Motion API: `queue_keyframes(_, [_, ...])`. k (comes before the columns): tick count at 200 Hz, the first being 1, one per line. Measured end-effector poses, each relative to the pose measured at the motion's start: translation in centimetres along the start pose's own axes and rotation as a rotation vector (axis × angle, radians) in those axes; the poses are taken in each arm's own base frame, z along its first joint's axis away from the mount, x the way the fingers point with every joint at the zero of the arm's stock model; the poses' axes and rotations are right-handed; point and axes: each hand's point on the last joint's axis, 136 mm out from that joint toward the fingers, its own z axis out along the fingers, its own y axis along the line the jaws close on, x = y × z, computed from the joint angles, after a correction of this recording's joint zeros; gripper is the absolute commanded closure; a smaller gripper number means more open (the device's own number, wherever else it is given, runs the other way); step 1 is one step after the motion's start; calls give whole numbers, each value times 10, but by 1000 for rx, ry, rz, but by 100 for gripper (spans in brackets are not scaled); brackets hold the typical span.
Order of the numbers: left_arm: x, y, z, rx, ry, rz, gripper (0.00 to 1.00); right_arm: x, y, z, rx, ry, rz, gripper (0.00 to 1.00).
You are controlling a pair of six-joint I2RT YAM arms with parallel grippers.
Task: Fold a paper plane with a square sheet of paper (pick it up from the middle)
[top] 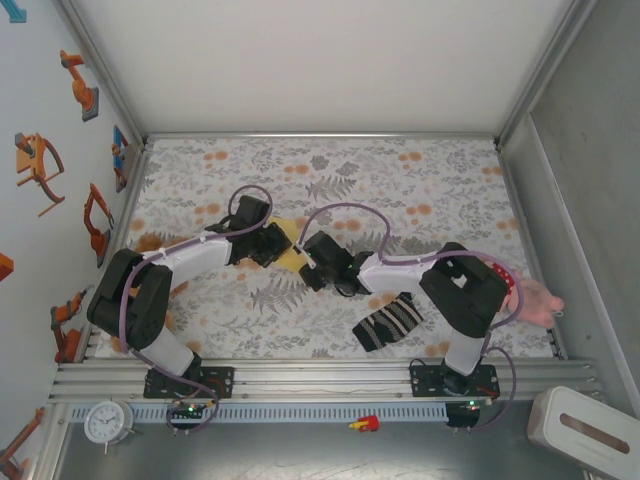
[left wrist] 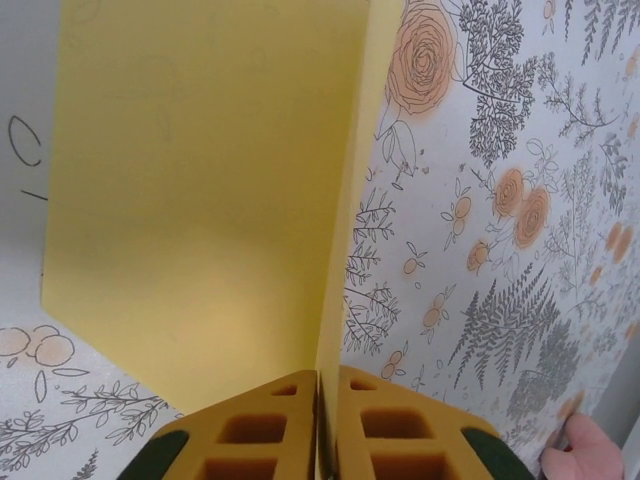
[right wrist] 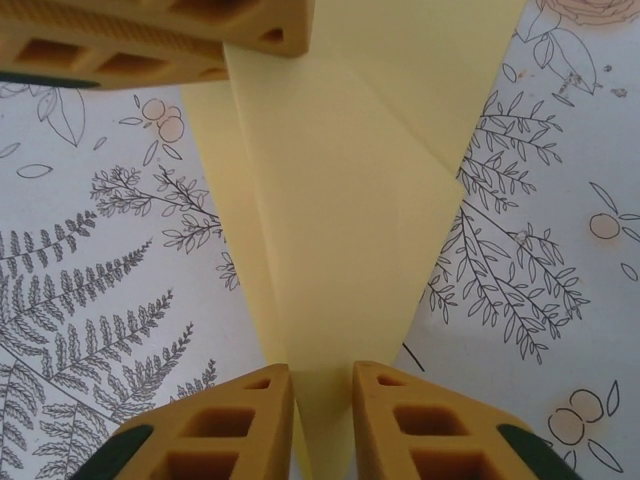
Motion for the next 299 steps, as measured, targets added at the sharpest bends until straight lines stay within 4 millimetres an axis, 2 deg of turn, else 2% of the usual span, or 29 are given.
queue_keyframes(36, [-1,2,-1,-5,10,-6,80,0,-2,0,10,0,-11,84])
queue_keyframes(64, [-9,5,-1,-6,16,-16,81,0,-3,0,19,-1,-26,84])
queue_keyframes(108, [-14,6,1,-10,40,-6,90,3,-6,0,35,11,-46,83])
queue_keyframes(148, [-11,7,4,-12,63,-1,92,6,-7,0,37,26,-49,78])
queue_keyframes(199, [-8,7,6,-10,81,-3,92,-11,-3,3,33,4,-46,75])
queue_keyframes(222, [-7,7,6,-10,83,-3,92,-12,-3,4,33,4,-41,75])
queue_keyframes(266, [-8,7,6,-10,82,-3,92,-7,-4,7,36,20,-36,80])
queue_keyframes(299, [-8,5,6,-6,81,-3,85,-5,-4,8,38,26,-32,87])
